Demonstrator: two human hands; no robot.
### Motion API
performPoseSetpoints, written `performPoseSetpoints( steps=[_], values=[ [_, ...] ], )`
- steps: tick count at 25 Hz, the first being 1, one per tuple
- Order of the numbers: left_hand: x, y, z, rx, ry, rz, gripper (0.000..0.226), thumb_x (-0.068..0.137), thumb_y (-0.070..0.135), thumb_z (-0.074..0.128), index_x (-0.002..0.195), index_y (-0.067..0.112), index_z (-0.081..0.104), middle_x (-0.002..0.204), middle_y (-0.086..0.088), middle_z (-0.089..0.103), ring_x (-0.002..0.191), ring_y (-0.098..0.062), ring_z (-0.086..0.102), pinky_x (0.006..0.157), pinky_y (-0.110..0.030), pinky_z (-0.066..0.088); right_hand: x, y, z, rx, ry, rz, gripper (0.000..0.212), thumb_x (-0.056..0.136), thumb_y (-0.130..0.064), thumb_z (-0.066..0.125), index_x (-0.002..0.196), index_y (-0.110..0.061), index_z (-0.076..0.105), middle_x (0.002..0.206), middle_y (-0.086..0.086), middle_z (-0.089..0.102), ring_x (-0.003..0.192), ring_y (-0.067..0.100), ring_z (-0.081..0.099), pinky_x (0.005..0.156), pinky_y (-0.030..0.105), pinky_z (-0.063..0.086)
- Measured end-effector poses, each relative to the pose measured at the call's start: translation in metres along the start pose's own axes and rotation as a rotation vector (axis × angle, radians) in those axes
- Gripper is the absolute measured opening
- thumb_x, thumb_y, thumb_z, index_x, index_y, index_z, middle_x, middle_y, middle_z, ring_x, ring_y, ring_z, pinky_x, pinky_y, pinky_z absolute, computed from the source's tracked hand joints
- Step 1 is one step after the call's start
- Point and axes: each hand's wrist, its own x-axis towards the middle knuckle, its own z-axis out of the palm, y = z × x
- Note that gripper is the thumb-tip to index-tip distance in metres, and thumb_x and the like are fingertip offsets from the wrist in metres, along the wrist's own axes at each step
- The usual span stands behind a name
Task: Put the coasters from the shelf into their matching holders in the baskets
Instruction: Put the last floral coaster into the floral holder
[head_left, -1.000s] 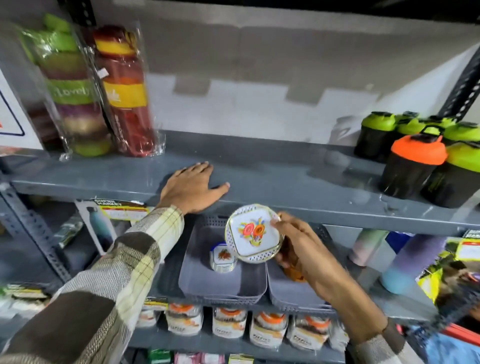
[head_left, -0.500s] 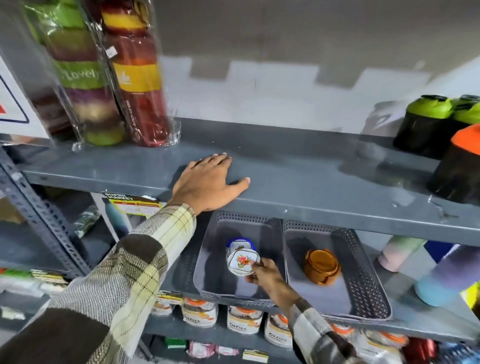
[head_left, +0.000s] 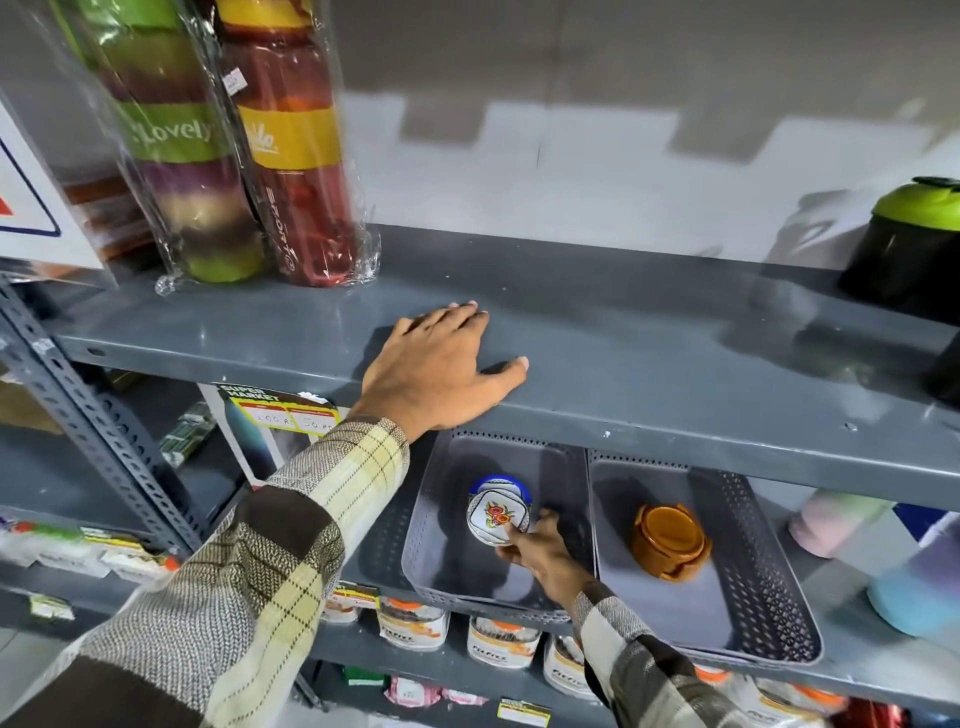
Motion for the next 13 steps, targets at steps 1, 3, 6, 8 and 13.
performPoseSetpoints(
  steps=[1, 3, 6, 8, 13],
  values=[
    [0.000, 0.000, 0.000, 0.000, -0.001, -0.001, 0.092, 0.081, 0.076, 0.022, 0.153, 0.020, 0.031, 0.164, 0.006, 0.022, 0.150, -0.011, 0.018, 0.118, -0.039, 0.016, 0.001, 0.001, 0.000, 0.009, -0.001, 0.000, 0.049, 0.094, 0.007, 0.064, 0.123, -0.011, 0.028, 0.133, 0.026, 0.055, 0.091, 0.037, 0.066, 0.056, 0.030, 0.063],
    [0.000, 0.000, 0.000, 0.001, -0.007, -0.002, 0.091, 0.081, 0.076, 0.022, 0.153, 0.020, 0.031, 0.164, 0.006, 0.021, 0.150, -0.011, 0.018, 0.118, -0.040, 0.015, 0.003, 0.003, -0.002, 0.006, -0.018, 0.005, 0.056, 0.093, 0.006, 0.068, 0.131, -0.007, 0.029, 0.125, 0.022, 0.057, 0.083, 0.032, 0.068, 0.060, 0.031, 0.063],
    [0.000, 0.001, 0.000, -0.003, -0.006, -0.011, 0.089, 0.083, 0.075, 0.025, 0.152, 0.020, 0.031, 0.164, 0.006, 0.022, 0.150, -0.011, 0.018, 0.118, -0.040, 0.015, 0.007, 0.006, -0.009, -0.109, -0.025, -0.021, 0.060, 0.088, -0.007, 0.079, 0.129, -0.005, 0.036, 0.112, 0.013, 0.068, 0.077, 0.023, 0.069, 0.073, 0.036, 0.064],
    [0.000, 0.001, 0.000, -0.001, -0.003, -0.014, 0.089, 0.083, 0.075, 0.025, 0.153, 0.020, 0.032, 0.164, 0.006, 0.022, 0.150, -0.011, 0.018, 0.118, -0.040, 0.015, 0.007, 0.004, -0.013, -0.235, -0.019, -0.045, 0.067, 0.082, -0.017, 0.086, 0.128, -0.003, 0.040, 0.096, 0.005, 0.071, 0.069, 0.017, 0.069, 0.075, 0.038, 0.064],
    [-0.001, 0.001, 0.000, 0.002, -0.002, -0.018, 0.090, 0.082, 0.075, 0.024, 0.153, 0.020, 0.031, 0.164, 0.006, 0.022, 0.149, -0.012, 0.018, 0.118, -0.040, 0.015, 0.007, -0.008, -0.017, -0.806, 0.007, -0.233, 0.135, 0.055, -0.050, 0.098, 0.154, -0.008, 0.016, 0.156, 0.019, 0.032, 0.144, 0.038, 0.038, 0.120, 0.046, 0.033]
  ],
)
